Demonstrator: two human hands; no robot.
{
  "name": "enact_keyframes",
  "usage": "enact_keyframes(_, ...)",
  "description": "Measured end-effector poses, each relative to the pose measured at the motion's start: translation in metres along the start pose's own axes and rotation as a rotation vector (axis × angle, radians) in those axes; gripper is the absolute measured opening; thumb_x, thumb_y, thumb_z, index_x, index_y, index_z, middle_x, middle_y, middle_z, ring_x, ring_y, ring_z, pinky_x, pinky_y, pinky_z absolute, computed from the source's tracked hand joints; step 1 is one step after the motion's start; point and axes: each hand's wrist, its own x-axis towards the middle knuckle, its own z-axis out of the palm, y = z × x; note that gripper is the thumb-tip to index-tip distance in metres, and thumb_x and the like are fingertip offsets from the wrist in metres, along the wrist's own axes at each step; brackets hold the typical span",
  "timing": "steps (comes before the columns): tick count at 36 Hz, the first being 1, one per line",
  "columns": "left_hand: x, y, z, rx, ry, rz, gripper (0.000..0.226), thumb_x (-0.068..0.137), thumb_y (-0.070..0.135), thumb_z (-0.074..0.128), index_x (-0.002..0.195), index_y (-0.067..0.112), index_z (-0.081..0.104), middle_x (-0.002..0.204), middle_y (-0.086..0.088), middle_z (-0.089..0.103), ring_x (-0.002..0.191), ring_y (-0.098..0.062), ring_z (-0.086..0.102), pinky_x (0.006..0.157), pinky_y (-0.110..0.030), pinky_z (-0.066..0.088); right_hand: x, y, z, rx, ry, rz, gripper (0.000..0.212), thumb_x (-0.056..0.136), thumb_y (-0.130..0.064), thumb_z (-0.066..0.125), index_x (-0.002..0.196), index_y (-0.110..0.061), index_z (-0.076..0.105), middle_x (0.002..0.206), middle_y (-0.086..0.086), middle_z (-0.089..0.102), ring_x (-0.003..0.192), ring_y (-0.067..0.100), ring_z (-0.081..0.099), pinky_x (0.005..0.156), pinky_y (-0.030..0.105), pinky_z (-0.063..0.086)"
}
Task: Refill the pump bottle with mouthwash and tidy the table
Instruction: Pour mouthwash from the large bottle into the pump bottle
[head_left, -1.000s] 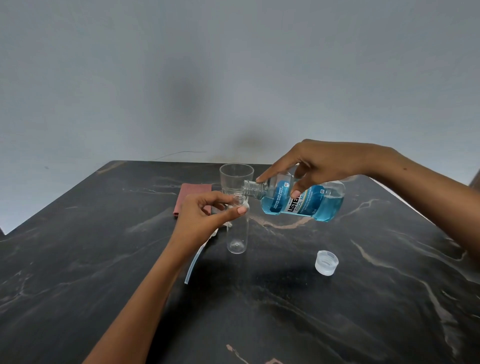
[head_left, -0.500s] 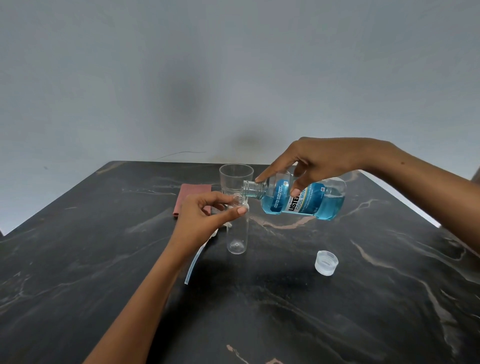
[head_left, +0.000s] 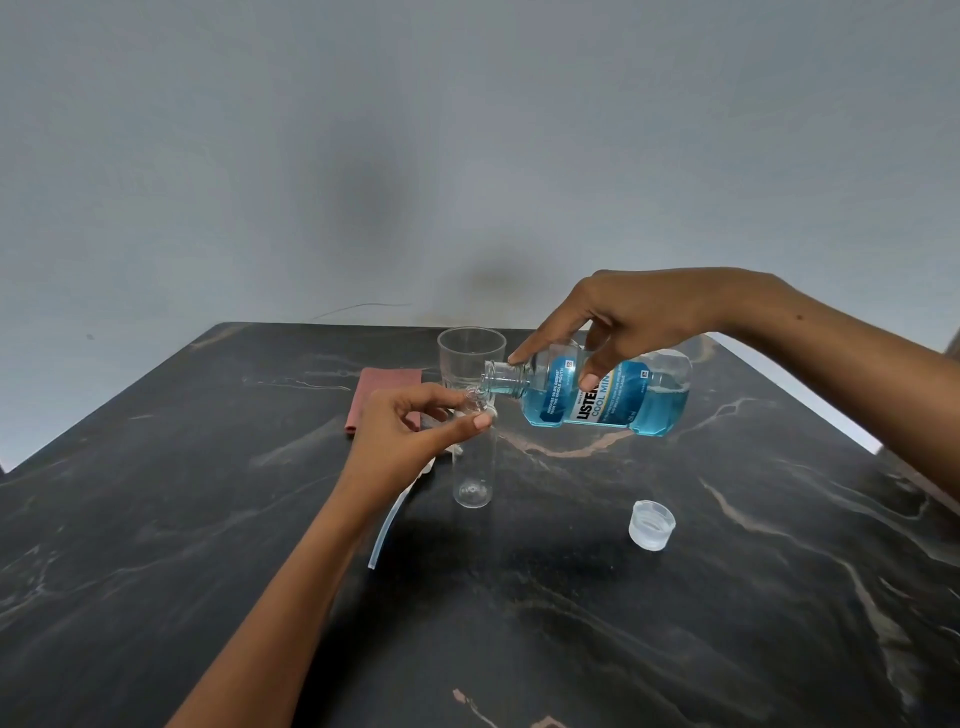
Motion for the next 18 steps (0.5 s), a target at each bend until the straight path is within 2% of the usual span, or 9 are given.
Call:
enact_keyframes(4,0.0007,0.0003,0.0,0.021,0.001,-0.002,0.023,0.069,0.034,0.078,0.089,0.023,0.077,0.083,0.007,0.075,0.078,-0.014,0.068,0.072,-0.03,0.057,0.0006,-0.0012,-0.0004,0.004,0.0,0.003,0.053,0.082,-0.002,0.069,0.131,-0.018,0.057,0.124,-0.008,0.064,0.111,0.012,0.064,0.078,0.004,0.049)
enact_keyframes(9,0.0008,0.0005,-0.0003,0.009,-0.015,-0.003,0.022,0.074,0.026,0.08,0.094,0.018,0.077,0.09,0.0,0.076,0.087,-0.025,0.069,0.08,-0.05,0.057,0.0,-0.0044,-0.0006,0.006,-0.011,0.016,0.053,0.082,-0.002,0.069,0.132,-0.018,0.057,0.126,-0.003,0.065,0.112,0.014,0.064,0.078,0.003,0.048)
enact_keyframes(18,-0.0002,0.0041,0.0011,0.02,0.006,-0.029,0.025,0.072,0.028,0.08,0.095,0.018,0.077,0.089,0.0,0.076,0.087,-0.027,0.068,0.082,-0.053,0.055,-0.0001,-0.0086,-0.0028,-0.004,-0.026,0.031,0.055,0.081,-0.002,0.071,0.131,-0.02,0.056,0.123,0.0,0.067,0.11,0.018,0.064,0.081,0.008,0.051)
